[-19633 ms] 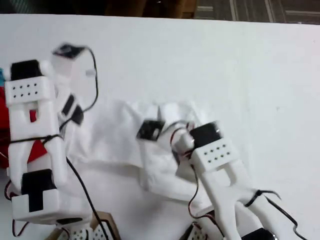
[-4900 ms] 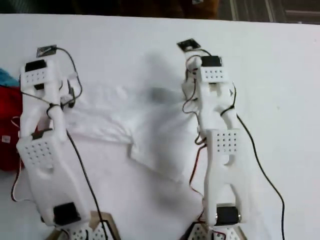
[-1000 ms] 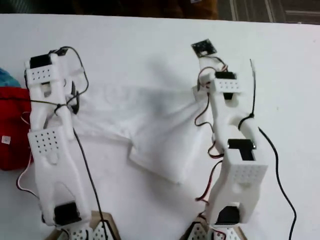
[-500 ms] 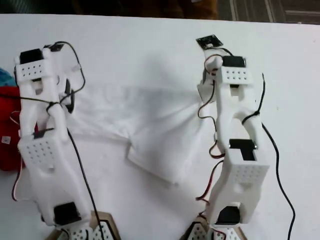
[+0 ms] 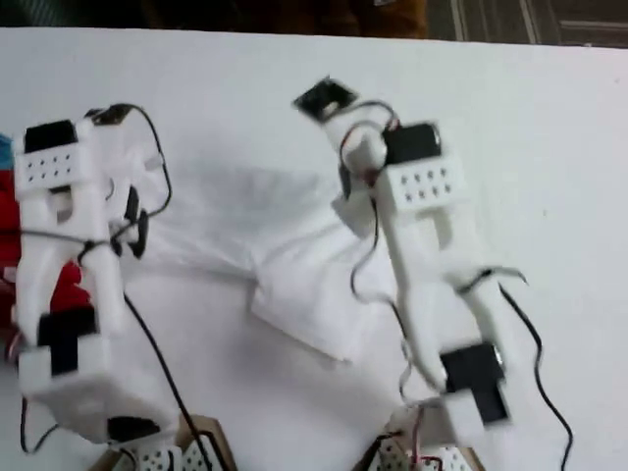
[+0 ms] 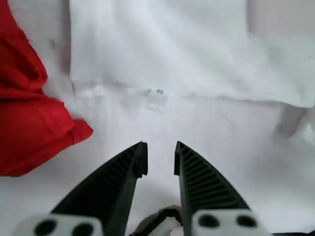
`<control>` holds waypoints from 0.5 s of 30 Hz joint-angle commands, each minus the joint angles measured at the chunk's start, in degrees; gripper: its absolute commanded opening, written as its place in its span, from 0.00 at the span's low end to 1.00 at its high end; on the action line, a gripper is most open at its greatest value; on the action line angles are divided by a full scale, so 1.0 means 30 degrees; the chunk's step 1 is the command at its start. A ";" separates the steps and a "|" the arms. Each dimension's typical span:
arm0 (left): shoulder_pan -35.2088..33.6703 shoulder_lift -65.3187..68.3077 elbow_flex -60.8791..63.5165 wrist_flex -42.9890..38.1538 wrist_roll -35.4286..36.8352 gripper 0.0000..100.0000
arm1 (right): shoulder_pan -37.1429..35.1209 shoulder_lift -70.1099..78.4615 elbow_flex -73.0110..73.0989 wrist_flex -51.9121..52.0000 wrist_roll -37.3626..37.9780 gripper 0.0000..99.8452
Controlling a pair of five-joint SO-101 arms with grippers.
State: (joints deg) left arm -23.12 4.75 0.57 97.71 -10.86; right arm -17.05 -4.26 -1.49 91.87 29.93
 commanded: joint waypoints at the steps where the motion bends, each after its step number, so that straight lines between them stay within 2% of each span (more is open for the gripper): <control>1: 0.0088 -0.4073 0.3238 -0.0674 -0.0147 0.12 | 0.0278 -0.3766 0.6007 -0.2418 0.0821 0.02; 5: -0.0264 -0.7355 0.6813 -0.1582 -0.0147 0.12 | 0.0161 -0.6755 1.1985 -0.5875 0.2374 0.02; 8: -0.1319 -0.9055 0.8982 -0.2872 -0.0674 0.12 | -0.1158 -0.8132 1.5004 -0.6784 0.3165 0.02; 15: -0.4835 -0.9963 1.3788 -0.7355 -0.3722 0.12 | -0.5641 -0.8396 1.8081 -0.7751 0.3253 0.19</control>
State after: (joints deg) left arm -33.58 -23.21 37.93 81.19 -19.21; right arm -29.80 -27.38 51.69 70.42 39.34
